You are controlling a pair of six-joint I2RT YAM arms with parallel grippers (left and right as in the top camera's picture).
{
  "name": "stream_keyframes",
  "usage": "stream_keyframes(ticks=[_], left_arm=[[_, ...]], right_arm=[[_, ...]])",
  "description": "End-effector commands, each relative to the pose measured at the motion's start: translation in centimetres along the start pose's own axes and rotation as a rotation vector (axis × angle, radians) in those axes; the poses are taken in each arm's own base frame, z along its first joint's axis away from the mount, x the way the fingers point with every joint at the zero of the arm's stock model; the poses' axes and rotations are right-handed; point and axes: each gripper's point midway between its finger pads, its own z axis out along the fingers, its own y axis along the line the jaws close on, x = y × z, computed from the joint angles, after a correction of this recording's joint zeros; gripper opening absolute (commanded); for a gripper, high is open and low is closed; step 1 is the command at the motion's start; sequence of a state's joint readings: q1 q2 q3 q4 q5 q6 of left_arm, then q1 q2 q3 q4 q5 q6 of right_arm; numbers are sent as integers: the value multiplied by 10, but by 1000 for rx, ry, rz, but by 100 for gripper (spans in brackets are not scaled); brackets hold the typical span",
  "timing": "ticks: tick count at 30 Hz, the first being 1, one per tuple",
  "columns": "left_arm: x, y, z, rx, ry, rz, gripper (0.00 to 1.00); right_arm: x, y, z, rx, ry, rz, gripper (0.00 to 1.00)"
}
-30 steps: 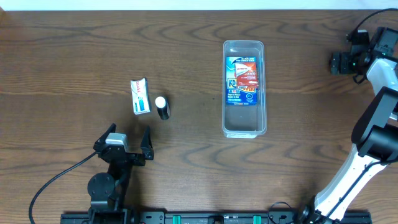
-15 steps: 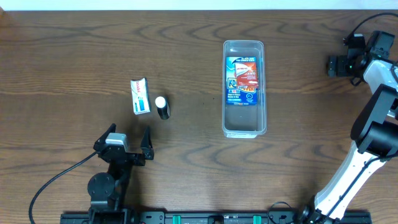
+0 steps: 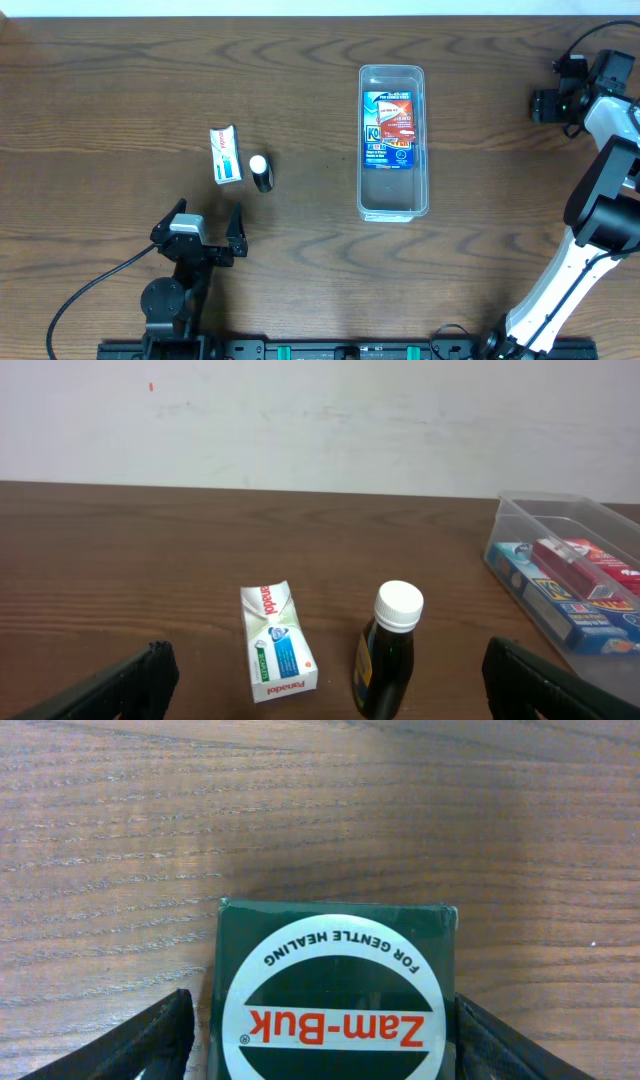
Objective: Pack container
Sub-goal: 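Move the right gripper to the green Zam-Buk tin and grasp it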
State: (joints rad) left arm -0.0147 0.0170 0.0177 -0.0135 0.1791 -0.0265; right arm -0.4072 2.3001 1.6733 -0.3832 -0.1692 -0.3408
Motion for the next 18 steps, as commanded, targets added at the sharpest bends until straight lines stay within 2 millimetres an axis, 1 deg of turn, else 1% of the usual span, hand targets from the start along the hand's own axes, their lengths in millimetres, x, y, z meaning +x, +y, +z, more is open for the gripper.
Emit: stream_keyframes(ticks=[1,2,6,13,18], left_arm=[[16,2,1,-4,53,-12,98],[16,2,1,-3,53,-12,98],[16,2,1,-4,53,-12,98],[16,2,1,-3,53,-12,98],[16,2,1,-3,53,-12,98]], right_arm=[[10,1,10,-19,19,25,79],[10,1,10,-19,19,25,83],[11,1,11,-20,22,25,84],[22,2,20,-28,48,32,78],[19,0,20,-23,36,38,75]])
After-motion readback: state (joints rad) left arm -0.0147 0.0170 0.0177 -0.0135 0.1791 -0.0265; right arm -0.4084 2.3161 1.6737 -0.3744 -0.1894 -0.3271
